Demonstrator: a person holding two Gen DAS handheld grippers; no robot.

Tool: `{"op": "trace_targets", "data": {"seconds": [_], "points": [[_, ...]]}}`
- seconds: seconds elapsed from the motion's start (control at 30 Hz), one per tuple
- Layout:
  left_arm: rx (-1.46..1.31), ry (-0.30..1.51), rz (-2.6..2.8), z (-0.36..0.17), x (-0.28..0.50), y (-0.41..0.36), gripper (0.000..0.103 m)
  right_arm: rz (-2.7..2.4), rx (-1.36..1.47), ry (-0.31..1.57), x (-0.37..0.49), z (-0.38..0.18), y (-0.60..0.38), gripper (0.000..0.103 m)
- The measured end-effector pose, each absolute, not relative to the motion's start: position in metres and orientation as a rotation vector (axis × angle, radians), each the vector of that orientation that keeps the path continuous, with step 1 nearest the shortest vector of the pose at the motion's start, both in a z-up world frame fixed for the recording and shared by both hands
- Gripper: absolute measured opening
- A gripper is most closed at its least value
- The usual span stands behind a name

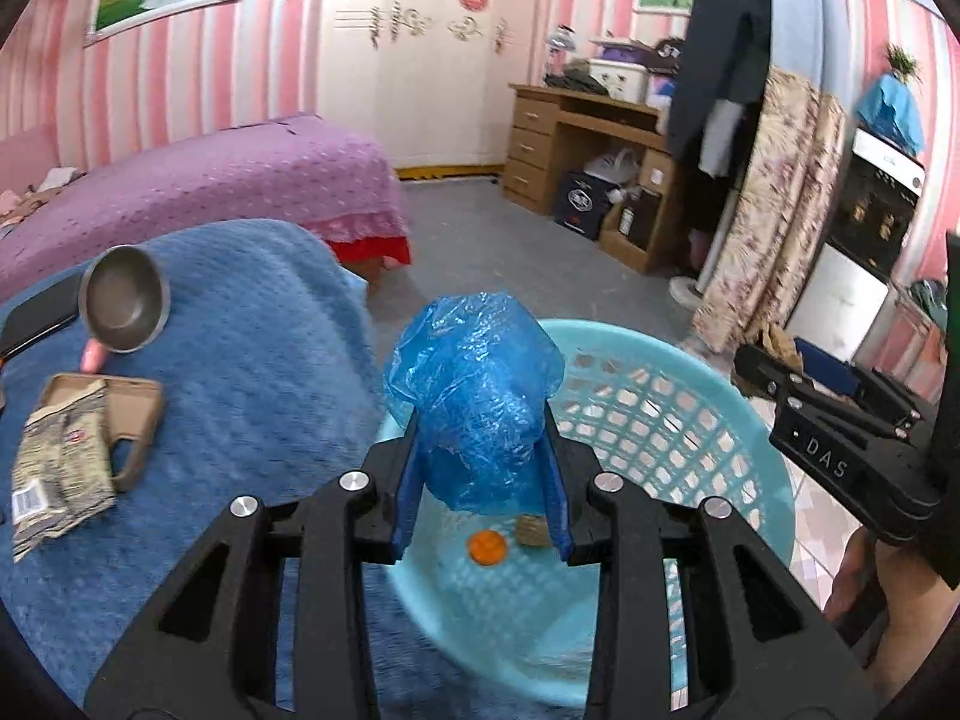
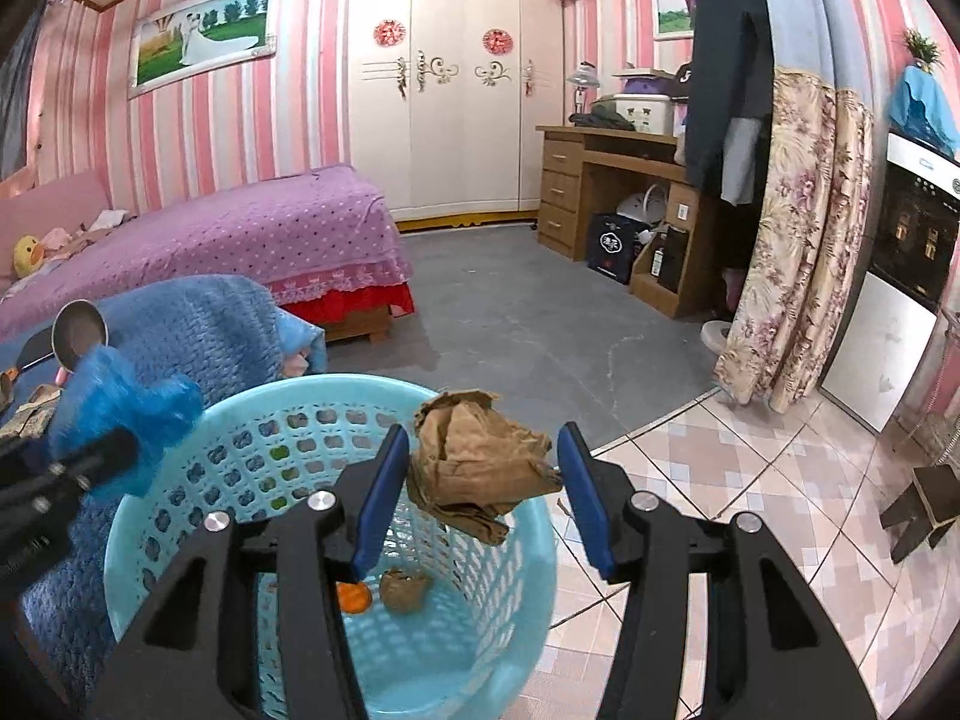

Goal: Collect trash
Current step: 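Carry both items over the blue basket and open both tools to drop them, then move the left tool to the orange peel on the bed and grasp it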

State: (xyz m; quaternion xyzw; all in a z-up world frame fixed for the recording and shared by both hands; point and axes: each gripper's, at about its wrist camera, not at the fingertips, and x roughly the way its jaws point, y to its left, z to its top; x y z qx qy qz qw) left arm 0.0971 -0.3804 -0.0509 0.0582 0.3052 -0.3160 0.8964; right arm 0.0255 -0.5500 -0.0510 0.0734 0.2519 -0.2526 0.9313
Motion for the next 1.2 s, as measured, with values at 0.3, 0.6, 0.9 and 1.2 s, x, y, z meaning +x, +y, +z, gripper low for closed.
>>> {"op": "trace_targets", "data": {"seconds": [0.3, 0.6, 0.9, 1.2], "points": [[0.119, 0.601, -0.551, -0.047, 0.116, -0.357, 0.095, -0.510, 0.149, 0.522, 0.028, -0.052, -0.547, 0.051], [0.122, 0.578, -0.460, -0.040, 0.130, -0.326, 0.097, -0.470, 0.121, 0.537, 0.041, -0.052, -0.529, 0.055], [0.119, 0.551, -0.408, -0.026, 0.127, -0.291, 0.097, -0.487, 0.146, 0.516, 0.044, -0.047, -0.517, 0.087], [0.120, 0.526, -0.326, -0.004, 0.120, -0.225, 0.097, -0.439, 0.140, 0.496, 0.055, -0.041, -0.473, 0.095]]}}
